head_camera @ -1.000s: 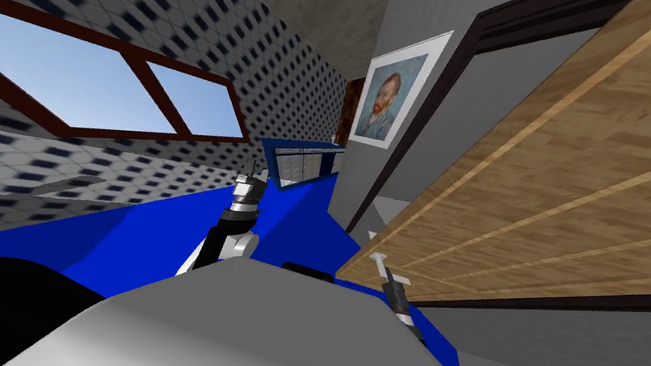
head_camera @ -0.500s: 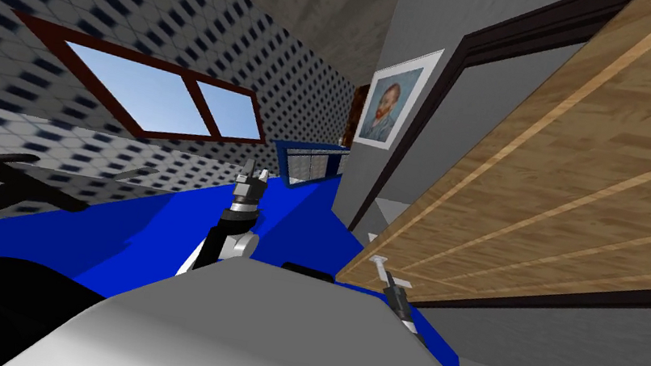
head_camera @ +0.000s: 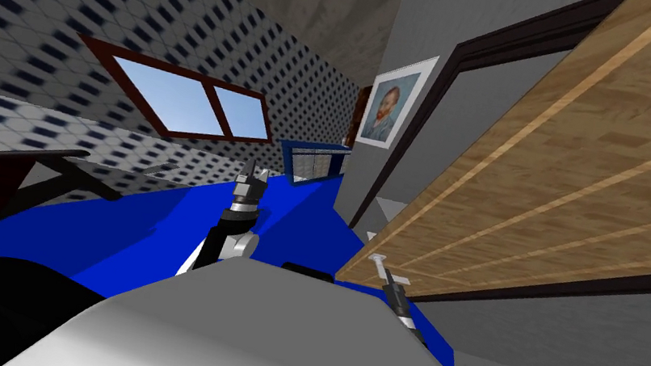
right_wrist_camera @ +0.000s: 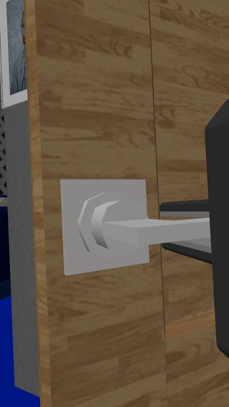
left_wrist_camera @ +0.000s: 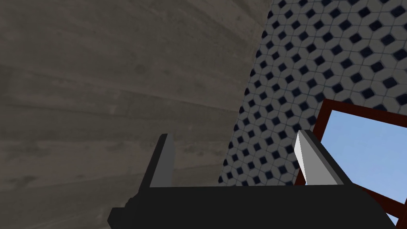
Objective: Pull the door open
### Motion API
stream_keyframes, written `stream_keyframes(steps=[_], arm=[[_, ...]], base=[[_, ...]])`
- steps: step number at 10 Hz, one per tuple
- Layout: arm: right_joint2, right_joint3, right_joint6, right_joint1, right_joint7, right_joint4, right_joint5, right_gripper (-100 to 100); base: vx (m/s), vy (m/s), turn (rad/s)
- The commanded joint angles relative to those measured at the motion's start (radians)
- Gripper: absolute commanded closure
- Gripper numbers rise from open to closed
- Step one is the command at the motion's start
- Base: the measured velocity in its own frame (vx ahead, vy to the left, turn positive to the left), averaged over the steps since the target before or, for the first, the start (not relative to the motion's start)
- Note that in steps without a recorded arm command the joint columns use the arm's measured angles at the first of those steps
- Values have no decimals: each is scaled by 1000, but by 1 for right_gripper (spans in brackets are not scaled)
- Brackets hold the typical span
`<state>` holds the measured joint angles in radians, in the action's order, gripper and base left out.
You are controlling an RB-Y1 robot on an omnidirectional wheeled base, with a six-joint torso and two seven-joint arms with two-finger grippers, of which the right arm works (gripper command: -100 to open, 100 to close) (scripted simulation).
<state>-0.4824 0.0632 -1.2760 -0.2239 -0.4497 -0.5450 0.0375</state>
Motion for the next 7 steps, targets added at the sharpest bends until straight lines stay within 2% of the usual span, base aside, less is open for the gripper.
stream_keyframes(steps=[1,4,5,6,7], arm=[[8,4,22,8,-2,-17,-15,100],[19,8,57,49,-4,-23,-41,100],[19,8,57,49,-4,-23,-41,100],[26,11,79,75,-6,-26,-58,100],[30,12,90,87,-6,-28,-66,100]], base=[[-235,-34,60],[-227,-77,58],[-195,-39,39],[-228,-48,42],[-210,-72,72]])
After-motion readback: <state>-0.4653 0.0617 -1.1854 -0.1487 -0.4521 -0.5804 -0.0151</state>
